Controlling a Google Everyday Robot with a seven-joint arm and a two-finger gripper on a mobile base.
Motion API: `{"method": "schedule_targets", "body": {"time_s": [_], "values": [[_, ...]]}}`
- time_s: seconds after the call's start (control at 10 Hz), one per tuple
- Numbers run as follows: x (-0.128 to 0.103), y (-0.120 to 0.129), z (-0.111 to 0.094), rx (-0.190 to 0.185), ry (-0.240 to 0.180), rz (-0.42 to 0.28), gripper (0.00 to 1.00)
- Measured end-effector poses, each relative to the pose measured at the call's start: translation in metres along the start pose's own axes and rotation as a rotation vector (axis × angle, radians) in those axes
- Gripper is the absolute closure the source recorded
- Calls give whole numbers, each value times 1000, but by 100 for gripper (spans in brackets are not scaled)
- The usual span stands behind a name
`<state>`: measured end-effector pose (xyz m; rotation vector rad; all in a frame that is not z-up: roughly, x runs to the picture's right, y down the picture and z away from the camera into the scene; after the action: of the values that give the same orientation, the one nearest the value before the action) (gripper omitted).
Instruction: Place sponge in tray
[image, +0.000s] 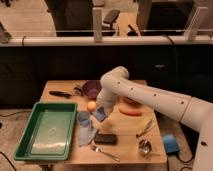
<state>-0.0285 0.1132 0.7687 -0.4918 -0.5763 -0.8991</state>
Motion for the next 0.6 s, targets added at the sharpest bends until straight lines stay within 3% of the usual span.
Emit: {"method": "schedule_targets", "body": {"time_s": [0.6], "values": [[-45, -36, 2, -48, -66, -187, 100]]}}
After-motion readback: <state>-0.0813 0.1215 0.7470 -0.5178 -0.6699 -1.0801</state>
